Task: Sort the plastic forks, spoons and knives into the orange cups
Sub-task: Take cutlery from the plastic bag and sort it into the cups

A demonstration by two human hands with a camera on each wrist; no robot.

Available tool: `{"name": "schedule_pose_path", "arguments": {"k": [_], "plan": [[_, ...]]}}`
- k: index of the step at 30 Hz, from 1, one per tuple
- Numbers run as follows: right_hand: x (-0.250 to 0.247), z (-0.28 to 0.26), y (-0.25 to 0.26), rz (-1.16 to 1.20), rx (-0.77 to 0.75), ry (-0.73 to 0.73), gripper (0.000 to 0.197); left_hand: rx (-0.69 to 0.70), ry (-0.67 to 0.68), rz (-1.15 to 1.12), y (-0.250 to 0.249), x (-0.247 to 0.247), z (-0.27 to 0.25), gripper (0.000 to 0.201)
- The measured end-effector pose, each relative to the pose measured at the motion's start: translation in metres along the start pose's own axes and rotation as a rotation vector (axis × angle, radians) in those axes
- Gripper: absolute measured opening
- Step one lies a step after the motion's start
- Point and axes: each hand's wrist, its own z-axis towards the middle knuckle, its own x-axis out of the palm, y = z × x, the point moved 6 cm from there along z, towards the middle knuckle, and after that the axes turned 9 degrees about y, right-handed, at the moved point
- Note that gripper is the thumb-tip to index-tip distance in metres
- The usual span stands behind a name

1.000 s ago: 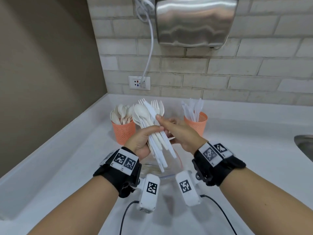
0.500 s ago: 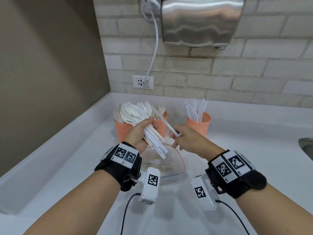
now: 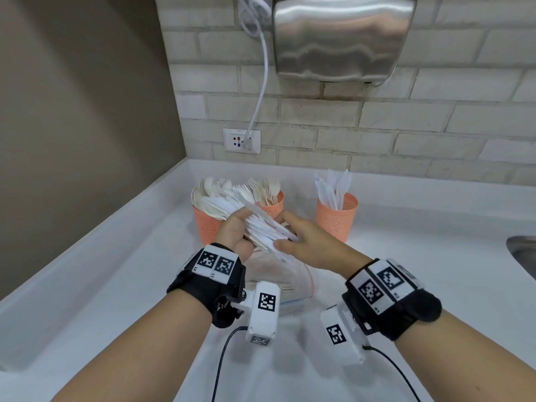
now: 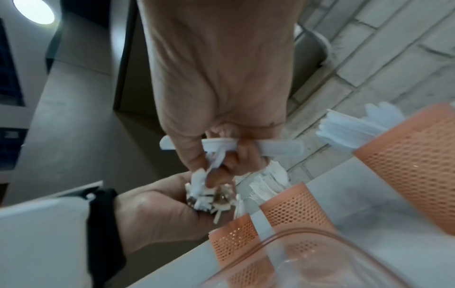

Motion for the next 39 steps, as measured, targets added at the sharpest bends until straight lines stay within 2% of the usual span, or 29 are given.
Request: {"name": "schedule_pose_path", "arguments": {"k": [2, 5, 8, 9, 11, 12, 14, 17, 20, 22, 24, 27, 29, 32, 34, 37, 39], "plan": [[-0.002, -0.005, -0.007, 0.125, 0.028, 0.048, 0.012, -0.006, -0.033, 0.038, -0.001, -0.005, 0.001, 0.012], [-0.004, -0.013, -0.019, 0.286, 0.089, 0.104, 0.018, 0.019, -0.046, 0.059, -0.002, -0.008, 0.004, 0.021], [-0.002, -0.018, -0.026, 0.327, 0.142, 0.143, 0.013, 0.063, -0.143, 0.040, 0.000, -0.012, 0.005, 0.008], [-0.001, -0.017, -0.025, 0.282, 0.152, 0.151, 0.012, 0.087, -0.175, 0.027, 0.000, -0.011, 0.004, 0.005], [0.002, -0.011, -0.023, 0.116, 0.143, 0.139, 0.031, 0.127, -0.224, -0.012, 0.003, -0.010, 0.007, 0.035], [0.003, -0.007, -0.022, 0.002, 0.137, 0.123, 0.042, 0.146, -0.234, -0.021, 0.003, -0.008, 0.009, 0.044], [0.006, -0.001, -0.020, -0.197, 0.145, 0.087, 0.054, 0.143, -0.223, -0.021, 0.005, -0.001, 0.009, 0.042], [0.008, 0.000, -0.023, -0.269, 0.147, 0.136, 0.041, 0.099, -0.212, -0.018, 0.006, 0.002, 0.007, 0.034], [0.005, -0.012, -0.036, -0.237, 0.187, 0.251, 0.017, 0.078, -0.201, -0.030, 0.005, -0.001, 0.008, 0.059], [0.003, -0.021, -0.049, -0.157, 0.234, 0.298, 0.012, 0.102, -0.246, -0.048, 0.004, -0.005, 0.009, 0.045], [0.005, -0.025, -0.055, -0.064, 0.255, 0.316, 0.014, 0.125, -0.261, -0.041, 0.004, -0.006, 0.011, 0.037], [0.011, -0.019, -0.056, 0.068, 0.222, 0.237, 0.017, 0.157, -0.271, 0.028, 0.011, -0.001, 0.015, 0.036], [0.013, -0.015, -0.054, 0.064, 0.195, 0.187, 0.012, 0.185, -0.262, 0.064, 0.012, 0.005, 0.014, 0.032], [0.012, -0.018, -0.062, 0.058, 0.199, 0.207, 0.012, 0.202, -0.244, 0.062, 0.009, 0.007, 0.018, 0.026], [0.006, -0.027, -0.075, 0.095, 0.222, 0.235, 0.020, 0.208, -0.274, 0.033, 0.003, -0.001, 0.022, 0.028], [-0.002, -0.041, -0.090, 0.201, 0.211, 0.272, 0.018, 0.219, -0.327, -0.005, -0.007, -0.016, 0.028, 0.031], [-0.013, -0.043, -0.094, 0.258, 0.164, 0.229, 0.017, 0.233, -0.329, -0.005, -0.010, -0.020, 0.031, 0.028]]}}
